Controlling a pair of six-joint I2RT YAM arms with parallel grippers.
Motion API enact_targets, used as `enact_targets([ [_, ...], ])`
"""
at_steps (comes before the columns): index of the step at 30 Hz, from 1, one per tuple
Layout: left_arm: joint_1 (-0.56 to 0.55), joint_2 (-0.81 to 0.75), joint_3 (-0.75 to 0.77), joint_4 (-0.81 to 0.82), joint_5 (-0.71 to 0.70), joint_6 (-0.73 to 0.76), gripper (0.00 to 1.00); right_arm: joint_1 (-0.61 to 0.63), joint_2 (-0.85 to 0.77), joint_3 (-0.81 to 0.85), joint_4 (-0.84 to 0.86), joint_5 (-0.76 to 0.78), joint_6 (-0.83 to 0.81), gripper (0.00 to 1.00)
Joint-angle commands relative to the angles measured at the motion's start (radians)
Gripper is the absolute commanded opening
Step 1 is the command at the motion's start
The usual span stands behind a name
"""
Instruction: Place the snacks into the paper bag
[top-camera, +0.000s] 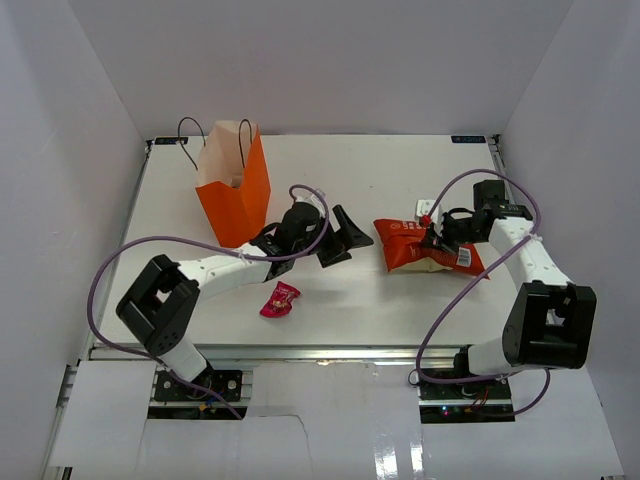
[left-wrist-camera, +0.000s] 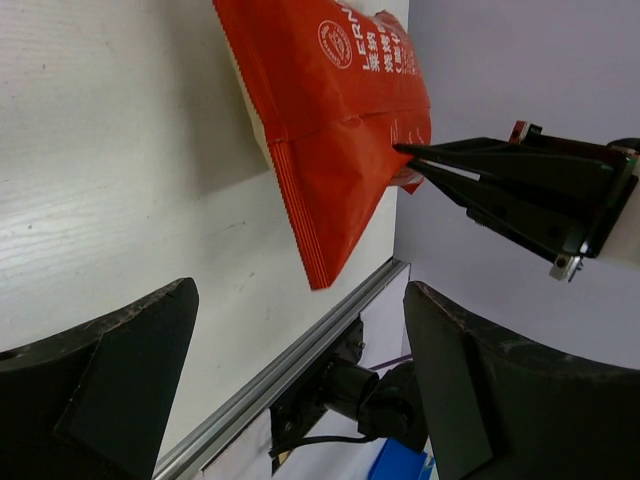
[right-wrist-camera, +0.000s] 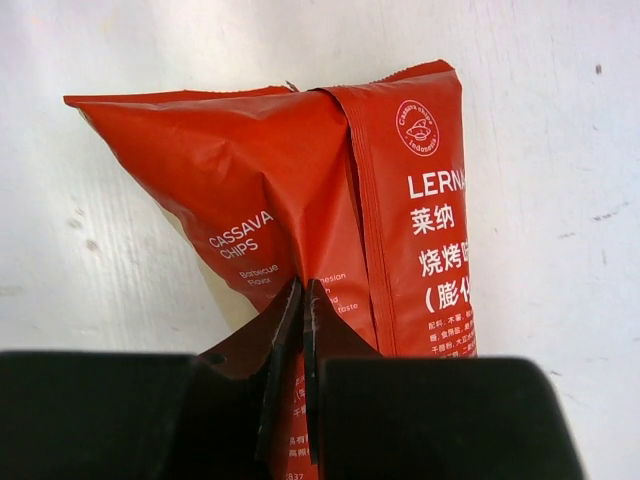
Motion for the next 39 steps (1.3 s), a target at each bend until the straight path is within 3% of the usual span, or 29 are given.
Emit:
enact_targets([
  [1, -0.011, 0.032, 0.079, 0.014, 0.017, -0.012, 0.95, 0.002, -0.035, 0.026, -0.025, -0.159, 0.089, 0.08],
  [14, -0.020, 0.150, 0.154, 0.015, 0.014, -0.060, 0.95, 0.036, -0.066, -0.015, 0.088, -0.282, 0.308, 0.08],
  [26, -0.019, 0.239, 0.228, 0.032, 0.034, -0.117, 0.95, 0.115, -0.112, -0.095, 0.216, -0.297, 0.452, 0.08],
  [39, -0.017, 0.204, 0.157, 0.111, 0.050, -0.143, 0.54, 0.134, -0.104, -0.121, 0.237, -0.285, 0.471, 0.08],
])
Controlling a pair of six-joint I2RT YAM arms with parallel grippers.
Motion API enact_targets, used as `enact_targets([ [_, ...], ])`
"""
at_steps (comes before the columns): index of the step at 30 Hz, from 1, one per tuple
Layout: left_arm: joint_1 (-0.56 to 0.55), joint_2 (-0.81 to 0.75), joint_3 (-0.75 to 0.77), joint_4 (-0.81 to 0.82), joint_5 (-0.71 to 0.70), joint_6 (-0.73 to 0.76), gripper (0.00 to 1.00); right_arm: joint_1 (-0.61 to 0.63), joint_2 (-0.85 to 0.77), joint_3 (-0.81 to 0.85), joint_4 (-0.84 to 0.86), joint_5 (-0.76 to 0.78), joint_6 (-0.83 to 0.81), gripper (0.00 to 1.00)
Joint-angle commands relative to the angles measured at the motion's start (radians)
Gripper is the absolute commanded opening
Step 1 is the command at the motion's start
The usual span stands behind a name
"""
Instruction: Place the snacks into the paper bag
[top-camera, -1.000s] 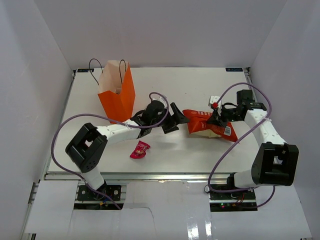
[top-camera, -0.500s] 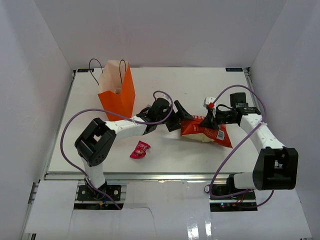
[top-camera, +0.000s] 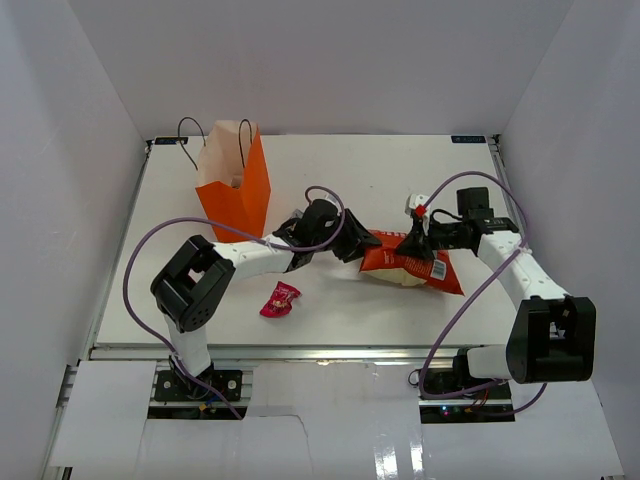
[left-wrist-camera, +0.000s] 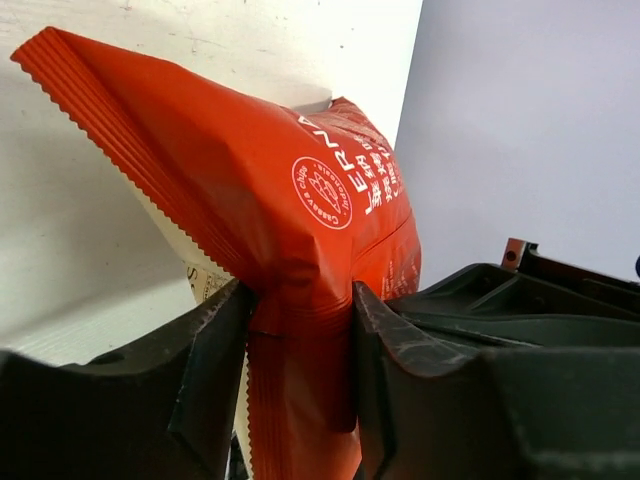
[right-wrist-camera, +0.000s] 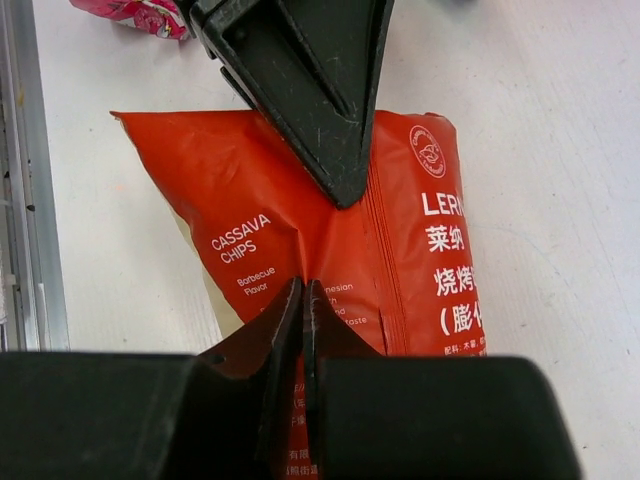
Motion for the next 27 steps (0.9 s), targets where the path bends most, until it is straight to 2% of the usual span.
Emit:
enact_targets([
  [1, 0.001, -0.050, -0.007, 0.062, 0.019, 0.000, 0.50, 0.010, -0.023, -0.010, 0.027, -0.048, 0.007, 0.08],
  [4, 0.007, -0.068, -0.013, 0.064, 0.026, 0.024, 0.31, 0.010, -0.025, -0.011, 0.015, -0.040, -0.008, 0.10],
  [7, 0.018, -0.090, -0.022, 0.062, 0.025, 0.075, 0.24, 0.012, -0.028, -0.010, -0.004, -0.033, -0.025, 0.17],
  [10, 0.027, -0.127, -0.036, 0.055, 0.031, 0.153, 0.16, 0.012, -0.034, -0.005, -0.021, -0.029, -0.030, 0.30],
  [12, 0.033, -0.162, -0.042, 0.027, 0.030, 0.222, 0.13, 0.012, -0.037, 0.007, -0.025, -0.034, -0.027, 0.43],
  [13, 0.035, -0.185, -0.041, -0.013, 0.025, 0.248, 0.13, 0.012, -0.037, 0.021, -0.034, -0.037, -0.022, 0.55],
  [17, 0.038, -0.234, -0.001, -0.169, -0.029, 0.405, 0.11, 0.010, -0.046, 0.065, -0.065, -0.052, -0.004, 0.79],
  [20, 0.039, -0.297, 0.030, -0.284, -0.087, 0.546, 0.10, 0.007, -0.060, 0.125, -0.076, -0.072, 0.035, 0.83],
  [25, 0.042, -0.419, 0.120, -0.416, -0.202, 0.809, 0.05, 0.000, -0.080, 0.208, -0.073, -0.106, 0.101, 0.85],
  [27, 0.049, -0.447, 0.162, -0.484, -0.240, 0.865, 0.02, -0.002, -0.086, 0.217, -0.070, -0.120, 0.110, 0.85],
])
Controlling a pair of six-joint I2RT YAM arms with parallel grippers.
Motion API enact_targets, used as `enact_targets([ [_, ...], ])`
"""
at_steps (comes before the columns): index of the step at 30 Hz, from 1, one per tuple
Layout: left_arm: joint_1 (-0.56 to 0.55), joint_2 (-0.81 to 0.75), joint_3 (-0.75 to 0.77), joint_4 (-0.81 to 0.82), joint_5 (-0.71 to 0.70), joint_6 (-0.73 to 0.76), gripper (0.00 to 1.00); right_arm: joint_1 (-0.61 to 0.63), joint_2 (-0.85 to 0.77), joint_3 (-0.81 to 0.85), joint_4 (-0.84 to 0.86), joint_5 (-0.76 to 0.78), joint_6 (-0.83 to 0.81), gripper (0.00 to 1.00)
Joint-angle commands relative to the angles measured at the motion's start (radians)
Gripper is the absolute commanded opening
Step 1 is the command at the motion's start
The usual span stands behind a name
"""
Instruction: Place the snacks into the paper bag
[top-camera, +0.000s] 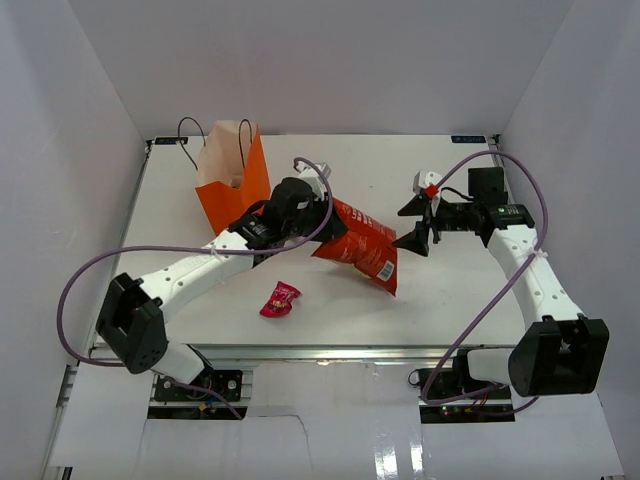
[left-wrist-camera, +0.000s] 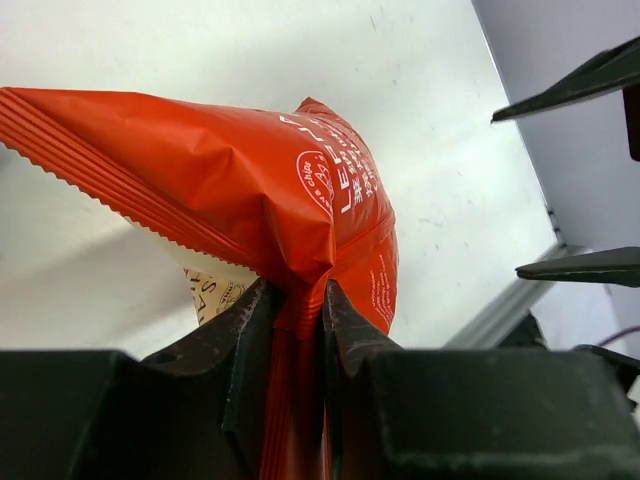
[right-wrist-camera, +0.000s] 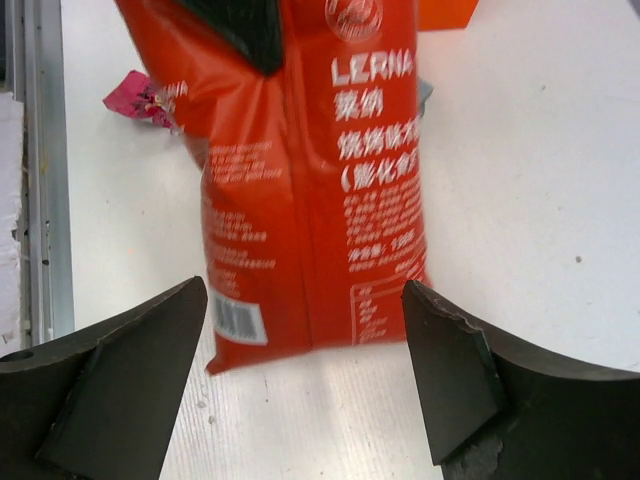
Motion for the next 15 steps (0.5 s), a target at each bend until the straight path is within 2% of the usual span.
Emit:
enact_targets([
  [1, 0.015, -0.127, 0.145, -0.121, -0.169, 0.206, 0.02, -0.007, -0.029, 0.052, -0.011, -0.062, 0.047, 0.85],
  [8, 0.032, -0.208, 0.353, -0.211, -0.367, 0.381, 0.02, -0.009, -0.039, -0.007, -0.008, -0.048, 0.012, 0.85],
  [15, 0.034, -0.233, 0.538, -0.147, -0.590, 0.583, 0.03, -0.010, -0.043, -0.048, -0.008, -0.043, -0.011, 0.85],
])
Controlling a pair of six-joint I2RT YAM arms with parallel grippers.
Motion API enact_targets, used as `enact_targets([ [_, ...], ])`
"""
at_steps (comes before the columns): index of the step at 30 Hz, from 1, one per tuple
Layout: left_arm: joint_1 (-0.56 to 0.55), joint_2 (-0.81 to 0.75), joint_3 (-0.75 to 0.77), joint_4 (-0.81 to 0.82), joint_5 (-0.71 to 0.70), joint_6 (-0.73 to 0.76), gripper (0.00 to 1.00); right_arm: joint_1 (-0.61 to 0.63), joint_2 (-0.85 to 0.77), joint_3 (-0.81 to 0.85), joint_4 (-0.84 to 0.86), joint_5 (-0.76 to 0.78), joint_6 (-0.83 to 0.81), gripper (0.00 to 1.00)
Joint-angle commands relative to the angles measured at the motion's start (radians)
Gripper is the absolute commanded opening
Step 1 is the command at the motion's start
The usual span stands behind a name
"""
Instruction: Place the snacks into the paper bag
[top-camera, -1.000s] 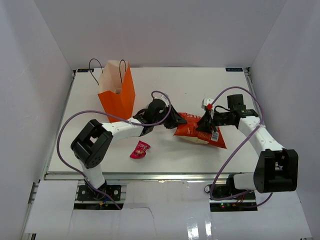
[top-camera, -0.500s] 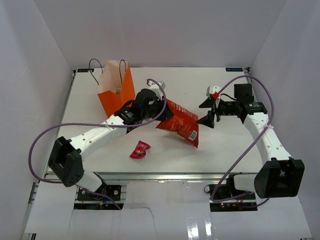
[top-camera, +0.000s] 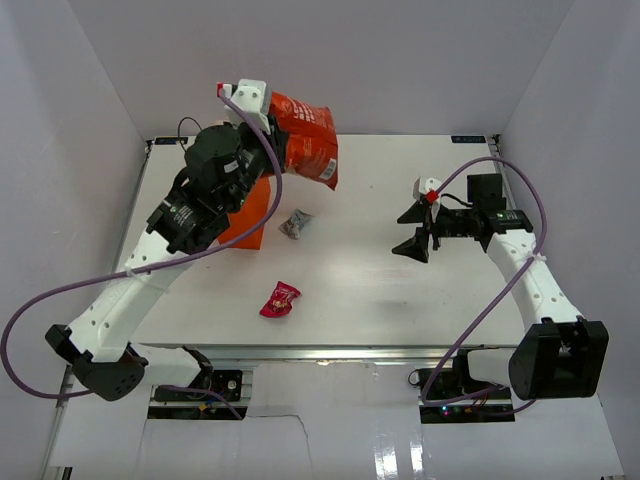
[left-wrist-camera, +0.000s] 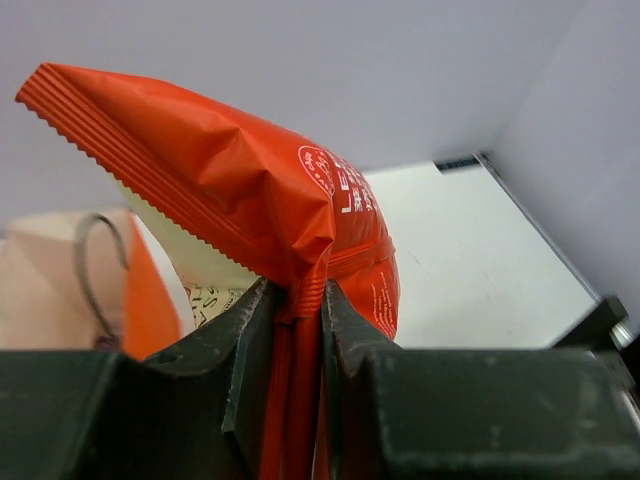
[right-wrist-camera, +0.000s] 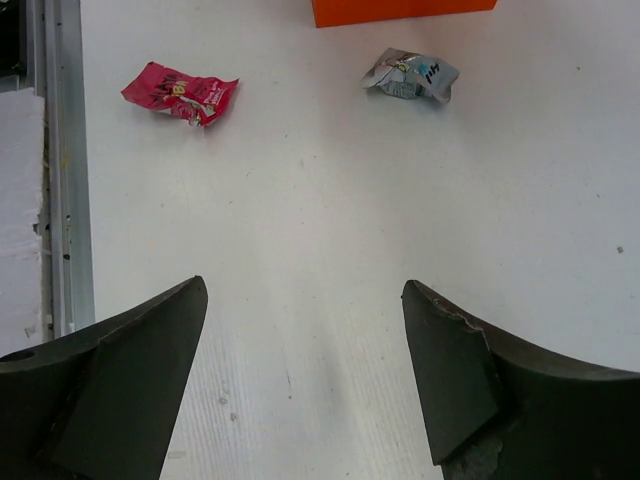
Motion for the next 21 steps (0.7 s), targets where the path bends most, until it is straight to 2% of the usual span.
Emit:
enact_targets([
  [1, 0.003, -0.044, 0.095, 0.088, -0.171, 0.187, 0.03, -0.004, -0.018, -0.015, -0.009, -0.018, -0.023, 0.85],
  [6, 0.004, -0.023, 0.225, 0.202, -0.265, 0.379, 0.03, -0.004, -0.012, -0.034, -0.009, -0.018, -0.034, 0.85],
  [15, 0.006, 0.020, 0.305, 0.419, -0.365, 0.653, 0.03, -0.004, -0.013, -0.080, -0.006, -0.030, -0.042, 0.84],
  [21, 0.032, 0.089, 0.351, 0.424, -0.383, 0.818, 0.04, -0.004, -0.018, -0.093, -0.003, -0.040, -0.039, 0.84],
])
